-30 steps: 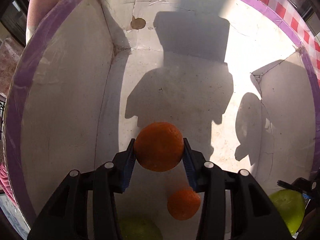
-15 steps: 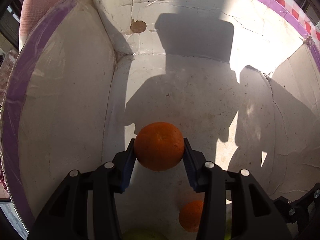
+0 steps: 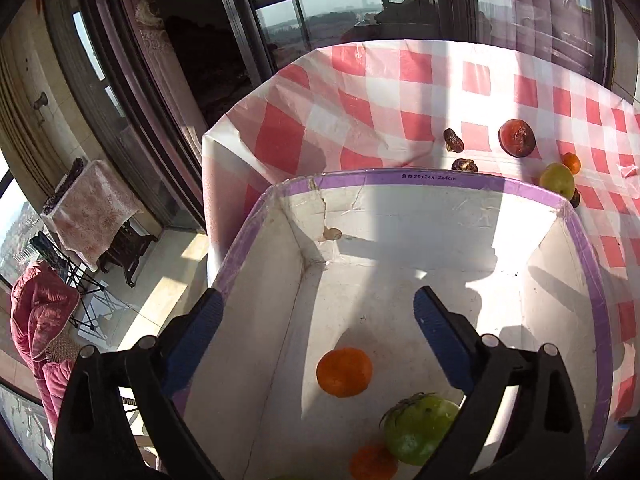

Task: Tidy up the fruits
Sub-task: 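Open the right gripper over the box while the left gripper releases the orange inside, then move both open grippers back toward the remaining fruits on the table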

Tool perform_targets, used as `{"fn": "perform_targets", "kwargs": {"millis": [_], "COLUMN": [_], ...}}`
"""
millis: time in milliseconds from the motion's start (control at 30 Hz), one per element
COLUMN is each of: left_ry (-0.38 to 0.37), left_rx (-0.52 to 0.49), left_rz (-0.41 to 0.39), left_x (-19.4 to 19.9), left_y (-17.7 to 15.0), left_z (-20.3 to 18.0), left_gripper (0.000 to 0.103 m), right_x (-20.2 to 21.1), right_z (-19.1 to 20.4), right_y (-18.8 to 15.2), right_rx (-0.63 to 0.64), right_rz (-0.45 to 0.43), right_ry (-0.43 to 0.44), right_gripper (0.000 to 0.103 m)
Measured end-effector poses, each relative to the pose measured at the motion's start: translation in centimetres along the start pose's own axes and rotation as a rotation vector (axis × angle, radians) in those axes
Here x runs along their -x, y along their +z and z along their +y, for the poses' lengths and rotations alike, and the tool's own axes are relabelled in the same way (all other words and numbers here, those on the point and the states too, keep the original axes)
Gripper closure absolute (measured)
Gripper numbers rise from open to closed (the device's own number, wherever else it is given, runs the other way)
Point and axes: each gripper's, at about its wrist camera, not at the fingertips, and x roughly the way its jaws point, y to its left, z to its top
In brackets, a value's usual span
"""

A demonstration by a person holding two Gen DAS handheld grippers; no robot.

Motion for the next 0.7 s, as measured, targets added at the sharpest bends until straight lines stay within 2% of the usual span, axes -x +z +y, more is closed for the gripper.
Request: {"fn": "perform_targets", "kwargs": {"millis": [67, 133, 200, 233, 300, 367, 467, 533, 600, 700], "left_ry": [0.025, 0.009, -0.049, -0.083, -0.177, -0.286, -0.401, -0.444, -0.447, -0.441], "left_rx": [0.005, 0.006, 0.010, 0.015, 0.027, 0.042, 0.092, 0.128, 0.149, 0.170], "left_rz": [-0.149, -0.279, -0.384, -0.415, -0.449, -0.441, -0.386, -0.307, -0.207, -0.098], "left_x": [3.8, 7.7, 10.9, 12.1, 14.2, 14.5, 11.9, 8.1, 3.9, -0.7], "left_y": [1.5, 3.2, 4.9, 5.3, 5.7, 5.7, 4.6, 3.0, 1.6, -1.1], "left_z": [-1.3, -3.8, -7.1, -8.8, -12.4, -16.0, -21.4, -24.3, -26.6, -27.4], "left_gripper": [0.002, 0.002, 0.002, 0.002, 0.002, 0.002, 0.002, 0.002, 0.002, 0.002], "right_x": [3.6, 6.1, 7.0, 7.1, 6.5, 6.4, 4.5, 3.1, 1.5, -0.3], "right_z": [-3.1, -6.5, -10.4, -12.5, -16.2, -19.9, -21.9, -22.4, -22.9, -24.2], "right_y": [-1.6, -4.1, -7.1, -8.7, -12.2, -16.0, -20.8, -22.4, -22.9, -22.6], "right_rx": [-0.079, -0.174, -0.292, -0.357, -0.498, -0.642, -0.804, -0.825, -0.790, -0.726], "right_rz": [-0.155, -0.232, -0.244, -0.226, -0.171, -0.101, -0.013, 0.035, 0.077, 0.113], "right_ry": [-0.057, -0.110, -0.151, -0.185, -0.267, -0.324, -0.378, -0.406, -0.432, -0.423], "right_gripper": [0.014, 0.014, 0.014, 0.009, 0.007, 0.007, 0.007, 0.007, 0.007, 0.007]}}
